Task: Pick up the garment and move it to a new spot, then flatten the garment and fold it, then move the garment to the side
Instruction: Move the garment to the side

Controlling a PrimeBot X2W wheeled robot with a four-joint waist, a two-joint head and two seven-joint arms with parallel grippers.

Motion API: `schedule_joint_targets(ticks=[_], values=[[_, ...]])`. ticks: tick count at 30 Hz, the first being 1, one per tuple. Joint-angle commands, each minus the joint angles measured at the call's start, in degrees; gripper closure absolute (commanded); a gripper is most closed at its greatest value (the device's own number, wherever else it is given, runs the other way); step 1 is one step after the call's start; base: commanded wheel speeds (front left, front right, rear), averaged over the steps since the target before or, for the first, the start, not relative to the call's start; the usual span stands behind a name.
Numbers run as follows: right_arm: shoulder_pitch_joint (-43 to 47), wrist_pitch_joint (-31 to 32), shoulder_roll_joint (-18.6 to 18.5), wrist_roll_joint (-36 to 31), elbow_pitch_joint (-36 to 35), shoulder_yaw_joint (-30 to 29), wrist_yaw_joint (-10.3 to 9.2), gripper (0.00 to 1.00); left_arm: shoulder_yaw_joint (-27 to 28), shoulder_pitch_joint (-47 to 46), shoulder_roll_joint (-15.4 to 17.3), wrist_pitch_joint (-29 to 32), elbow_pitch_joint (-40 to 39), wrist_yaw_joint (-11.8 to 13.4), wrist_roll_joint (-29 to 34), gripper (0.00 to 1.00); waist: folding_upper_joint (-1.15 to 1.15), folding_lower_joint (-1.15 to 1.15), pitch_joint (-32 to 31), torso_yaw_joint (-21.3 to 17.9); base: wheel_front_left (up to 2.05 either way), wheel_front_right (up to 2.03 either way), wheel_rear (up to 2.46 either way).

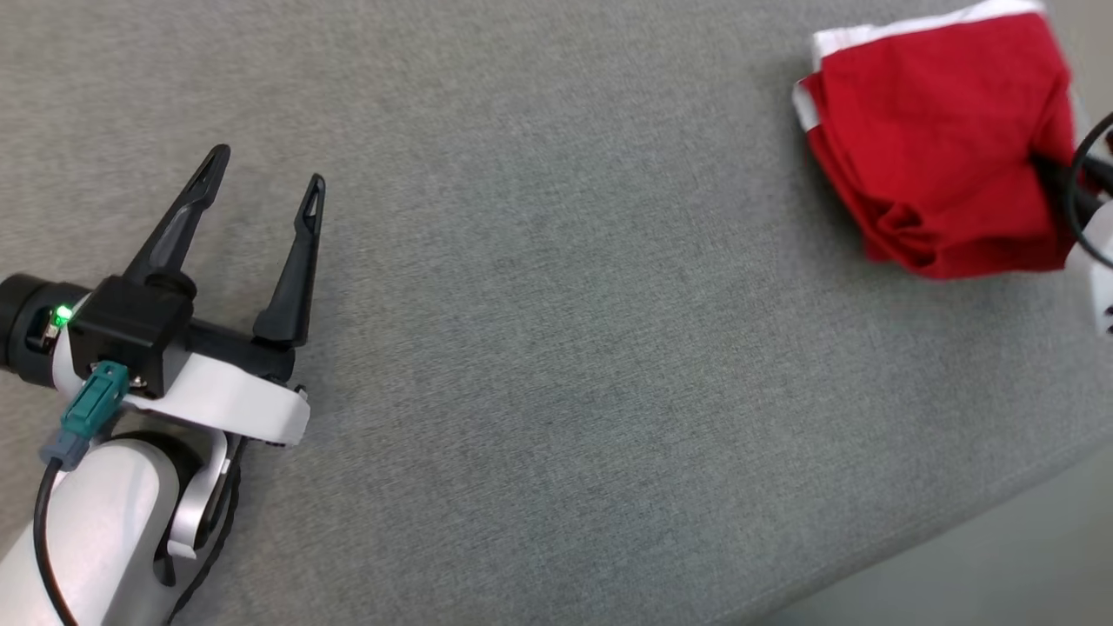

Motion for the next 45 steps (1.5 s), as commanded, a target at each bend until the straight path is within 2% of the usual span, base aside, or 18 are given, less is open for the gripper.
schedule_joint_targets(ticks=[1,7,13,15,16,17,24,31,39,45], values=[[-2.28,-0.95,0.16,-0.71,1.92,-0.40,-0.01,1.00,-0.25,-1.87,1.08,0.86,-0.90,-0.49,0.85,0.00,0.00,0.00,2.45,-1.89,0.00,0.00,0.00],[-6.05,-3.55,1.27,-1.01,6.60,-0.91,-0.01,1.00,-1.11,-4.08,1.99,2.61,-2.33,-1.38,1.81,0.00,0.00,0.00,4.56,-2.19,0.00,0.00,0.00],[-8.87,-6.34,4.01,1.03,12.51,-1.84,-0.01,1.00,-1.88,-5.32,1.96,3.38,-2.89,-1.40,2.28,0.00,0.00,0.00,6.05,-1.68,0.00,0.00,0.00],[-9.38,-6.70,4.74,2.15,14.91,-2.30,-0.01,0.61,-2.02,-5.25,1.98,3.54,-2.83,-1.33,2.31,0.00,0.00,0.00,6.30,-1.48,0.00,0.00,0.00],[-9.52,-7.24,5.12,2.43,15.77,-2.46,-0.01,0.61,-2.06,-5.28,1.94,3.52,-2.76,-1.29,2.26,0.00,0.00,0.00,6.31,-1.39,0.00,0.00,0.00],[-9.55,-7.94,5.50,3.06,16.68,-2.88,-0.01,0.00,-2.09,-5.23,1.89,3.45,-2.62,-1.26,2.14,0.00,0.00,0.00,6.24,-1.31,0.00,0.00,0.00],[-6.54,-12.38,7.85,5.71,21.18,-4.85,-0.01,0.00,-1.66,-3.15,1.52,2.17,-1.67,-0.39,1.04,0.00,0.00,0.00,3.39,-2.00,0.00,0.00,0.00],[-3.52,-16.20,9.93,6.18,20.63,-10.37,-0.01,0.00,-1.33,0.16,0.10,0.26,-0.13,0.85,-0.77,0.00,0.00,0.00,-2.02,-2.35,0.00,0.00,0.00],[5.75,-16.19,12.76,-0.86,8.74,-26.17,-0.01,0.00,-0.53,4.85,-1.60,-2.47,1.44,2.70,-2.95,0.00,0.00,0.00,-8.57,-0.28,0.00,0.00,0.00],[15.22,-16.20,18.82,-8.47,-0.10,-38.05,0.00,0.00,0.56,7.89,-3.11,-4.74,2.42,4.19,-4.85,0.00,0.00,0.00,-12.24,3.09,0.00,0.00,0.00]])
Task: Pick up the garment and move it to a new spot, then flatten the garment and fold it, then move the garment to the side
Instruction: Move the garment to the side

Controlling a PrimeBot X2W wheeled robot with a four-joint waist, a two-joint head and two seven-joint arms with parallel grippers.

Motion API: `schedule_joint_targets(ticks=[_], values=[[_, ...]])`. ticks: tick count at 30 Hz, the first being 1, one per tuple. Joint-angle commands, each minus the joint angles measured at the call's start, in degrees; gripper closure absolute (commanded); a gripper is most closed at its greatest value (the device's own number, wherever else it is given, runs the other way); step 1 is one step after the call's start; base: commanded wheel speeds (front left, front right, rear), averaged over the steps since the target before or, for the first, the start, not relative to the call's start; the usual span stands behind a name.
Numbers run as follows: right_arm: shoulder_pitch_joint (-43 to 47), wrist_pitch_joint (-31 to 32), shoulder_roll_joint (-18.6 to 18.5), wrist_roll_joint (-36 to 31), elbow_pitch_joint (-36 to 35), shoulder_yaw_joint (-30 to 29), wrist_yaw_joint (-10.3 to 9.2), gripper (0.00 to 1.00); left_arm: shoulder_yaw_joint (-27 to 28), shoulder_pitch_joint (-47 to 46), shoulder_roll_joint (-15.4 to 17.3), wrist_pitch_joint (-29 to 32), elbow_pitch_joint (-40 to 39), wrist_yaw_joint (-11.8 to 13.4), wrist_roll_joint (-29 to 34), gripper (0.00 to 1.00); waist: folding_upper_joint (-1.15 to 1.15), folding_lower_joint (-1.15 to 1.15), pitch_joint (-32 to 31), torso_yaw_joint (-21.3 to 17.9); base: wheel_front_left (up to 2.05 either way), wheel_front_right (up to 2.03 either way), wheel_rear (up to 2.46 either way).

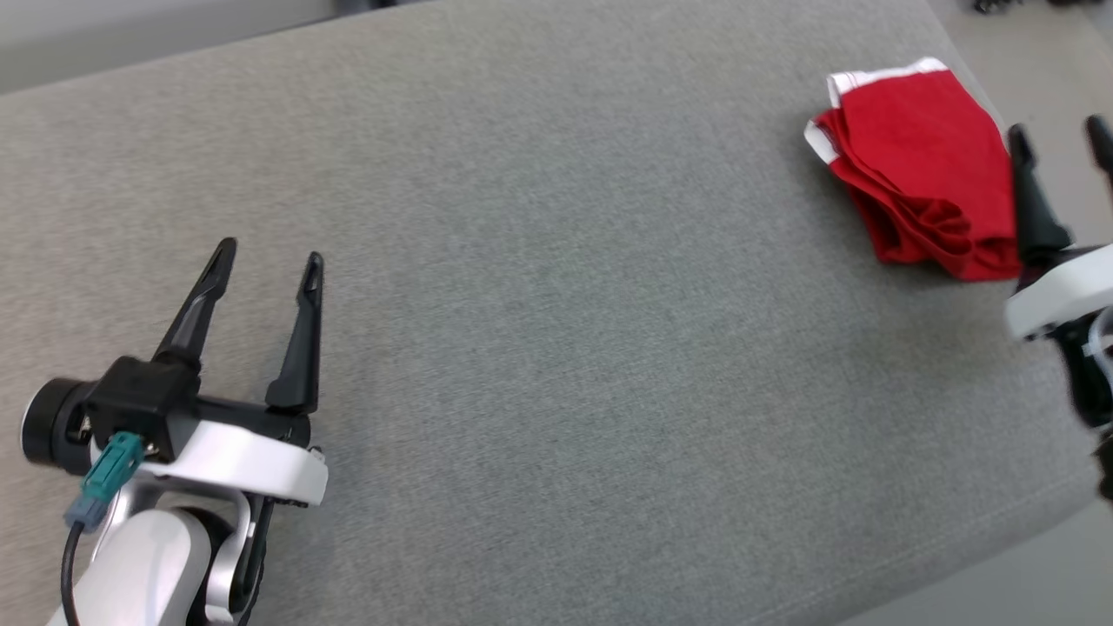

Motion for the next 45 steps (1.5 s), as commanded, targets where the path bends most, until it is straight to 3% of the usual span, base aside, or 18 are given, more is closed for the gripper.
schedule_joint_targets(ticks=[1,8,14,27,45], values=[[2.58,-0.11,2.22,-2.23,-2.26,-2.63,0.00,0.00,0.90,1.46,-0.34,-0.85,0.27,0.80,-0.87,0.00,0.00,0.00,-2.39,2.45,0.00,0.00,0.00],[9.02,0.33,9.75,-7.89,-7.98,-7.61,0.00,0.00,1.93,4.90,-1.43,-2.93,1.33,1.79,-2.73,0.00,0.00,0.00,-5.05,5.99,0.00,0.00,0.00],[12.83,2.16,14.35,-9.90,-11.97,-7.23,0.00,0.00,3.00,7.49,-2.61,-4.51,2.71,2.56,-4.54,0.00,0.00,0.00,-7.59,9.23,0.00,0.00,0.00],[21.30,4.36,17.23,-14.53,-17.74,-11.23,0.00,0.00,6.49,12.88,-2.84,-6.55,4.62,4.14,-6.67,0.00,0.00,0.00,-13.72,13.86,0.00,0.00,0.00],[35.09,10.76,18.55,-16.01,-30.02,-13.04,0.01,0.00,7.27,22.23,-2.15,-5.97,5.05,5.67,-8.91,0.00,0.00,0.00,-21.94,14.30,0.00,0.00,0.00]])
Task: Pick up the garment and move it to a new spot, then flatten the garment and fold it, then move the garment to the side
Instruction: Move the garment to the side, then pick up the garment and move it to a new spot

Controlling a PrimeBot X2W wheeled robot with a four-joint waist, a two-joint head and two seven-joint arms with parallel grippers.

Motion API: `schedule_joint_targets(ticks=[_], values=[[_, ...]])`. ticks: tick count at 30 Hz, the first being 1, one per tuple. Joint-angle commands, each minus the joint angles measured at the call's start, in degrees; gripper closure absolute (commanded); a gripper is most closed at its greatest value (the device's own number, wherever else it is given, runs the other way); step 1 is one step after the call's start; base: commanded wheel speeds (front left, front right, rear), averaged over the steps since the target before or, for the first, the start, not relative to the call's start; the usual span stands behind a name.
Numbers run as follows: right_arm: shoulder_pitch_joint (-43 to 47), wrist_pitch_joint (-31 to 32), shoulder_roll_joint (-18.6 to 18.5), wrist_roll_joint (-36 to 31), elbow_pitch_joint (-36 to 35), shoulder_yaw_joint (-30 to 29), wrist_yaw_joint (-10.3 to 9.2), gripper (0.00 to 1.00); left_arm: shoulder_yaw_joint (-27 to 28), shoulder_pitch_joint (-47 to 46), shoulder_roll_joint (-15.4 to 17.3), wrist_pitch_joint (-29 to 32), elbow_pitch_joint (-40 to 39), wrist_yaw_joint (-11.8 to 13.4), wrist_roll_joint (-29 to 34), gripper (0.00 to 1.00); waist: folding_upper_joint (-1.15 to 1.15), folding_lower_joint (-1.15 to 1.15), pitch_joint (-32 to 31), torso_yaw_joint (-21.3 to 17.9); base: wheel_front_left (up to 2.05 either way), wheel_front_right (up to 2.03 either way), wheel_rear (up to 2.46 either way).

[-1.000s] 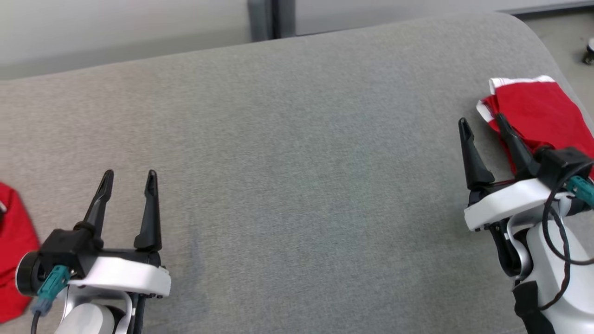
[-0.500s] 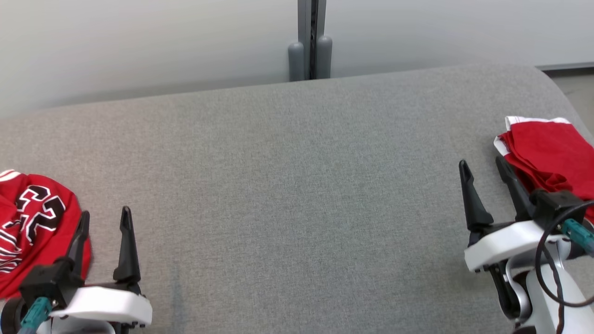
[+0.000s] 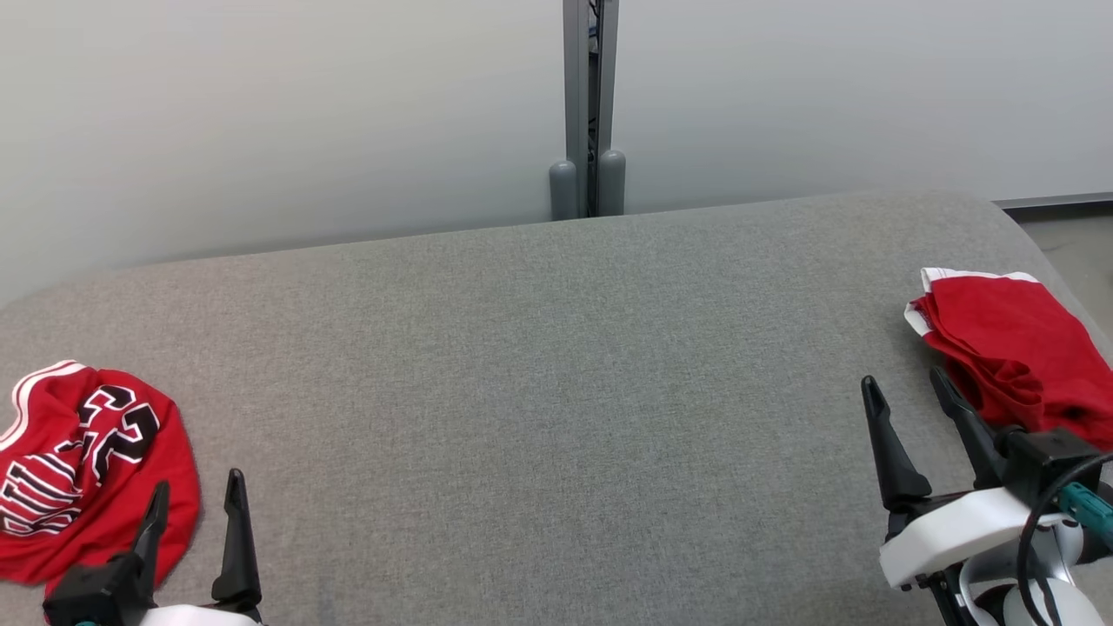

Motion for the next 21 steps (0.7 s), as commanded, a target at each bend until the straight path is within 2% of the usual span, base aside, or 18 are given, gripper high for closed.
schedule_joint_targets(ticks=[1,10,21], values=[[1.62,0.81,-0.07,-0.13,-1.71,-0.43,0.01,0.00,0.12,0.91,0.57,0.15,-0.31,0.33,-0.24,0.00,0.00,0.00,-0.75,-0.08,0.00,0.00,0.00],[4.71,2.86,0.12,-0.10,-5.50,-1.12,0.01,0.00,0.31,2.57,0.90,0.66,-0.96,0.94,-0.81,0.00,0.00,0.00,-1.66,-0.21,0.00,0.00,0.00],[5.17,3.41,0.48,0.17,-6.56,-1.58,0.01,0.00,-0.33,1.99,1.31,1.34,-2.01,1.10,-0.53,0.00,0.00,0.00,-1.50,0.19,0.00,0.00,0.00]])
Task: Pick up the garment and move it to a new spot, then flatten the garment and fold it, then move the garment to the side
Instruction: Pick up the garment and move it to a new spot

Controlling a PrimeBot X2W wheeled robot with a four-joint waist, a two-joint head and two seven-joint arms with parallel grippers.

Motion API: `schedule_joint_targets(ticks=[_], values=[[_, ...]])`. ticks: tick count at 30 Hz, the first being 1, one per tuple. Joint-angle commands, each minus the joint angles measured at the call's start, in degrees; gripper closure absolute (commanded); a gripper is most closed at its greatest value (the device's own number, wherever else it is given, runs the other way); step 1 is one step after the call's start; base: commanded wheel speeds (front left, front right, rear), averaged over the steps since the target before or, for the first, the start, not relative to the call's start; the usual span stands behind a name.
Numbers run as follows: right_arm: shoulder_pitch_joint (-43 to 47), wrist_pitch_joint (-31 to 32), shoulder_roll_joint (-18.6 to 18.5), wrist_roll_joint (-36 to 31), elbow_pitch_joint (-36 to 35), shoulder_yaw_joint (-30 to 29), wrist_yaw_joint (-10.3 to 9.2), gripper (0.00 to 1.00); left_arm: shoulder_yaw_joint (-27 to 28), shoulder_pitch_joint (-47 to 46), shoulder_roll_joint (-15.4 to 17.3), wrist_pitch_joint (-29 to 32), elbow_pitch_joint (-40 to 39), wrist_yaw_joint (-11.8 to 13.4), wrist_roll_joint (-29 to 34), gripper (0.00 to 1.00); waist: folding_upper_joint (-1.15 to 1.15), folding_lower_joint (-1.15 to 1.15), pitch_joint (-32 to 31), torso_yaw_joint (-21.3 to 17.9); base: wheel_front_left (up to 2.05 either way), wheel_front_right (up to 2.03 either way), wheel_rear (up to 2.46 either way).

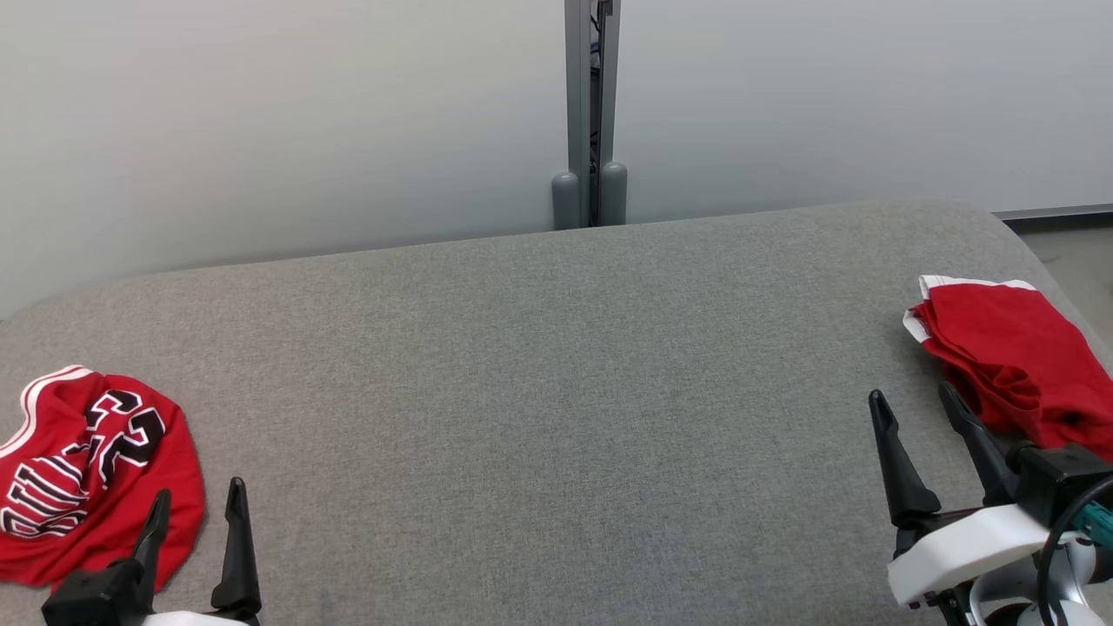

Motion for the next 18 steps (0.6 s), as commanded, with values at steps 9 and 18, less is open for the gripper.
schedule_joint_targets(ticks=[9,18], values=[[0.77,0.02,-0.01,0.13,-0.46,-0.76,0.01,0.00,-0.74,-0.55,1.02,0.29,-1.06,-0.65,0.52,0.00,0.00,0.00,0.10,0.42,0.00,0.00,0.00],[0.88,0.27,0.05,0.45,-1.14,-1.33,0.01,0.00,-0.98,-2.78,1.60,-0.90,-2.26,-2.55,0.92,0.00,0.00,0.00,0.47,3.18,0.00,0.00,0.00]])
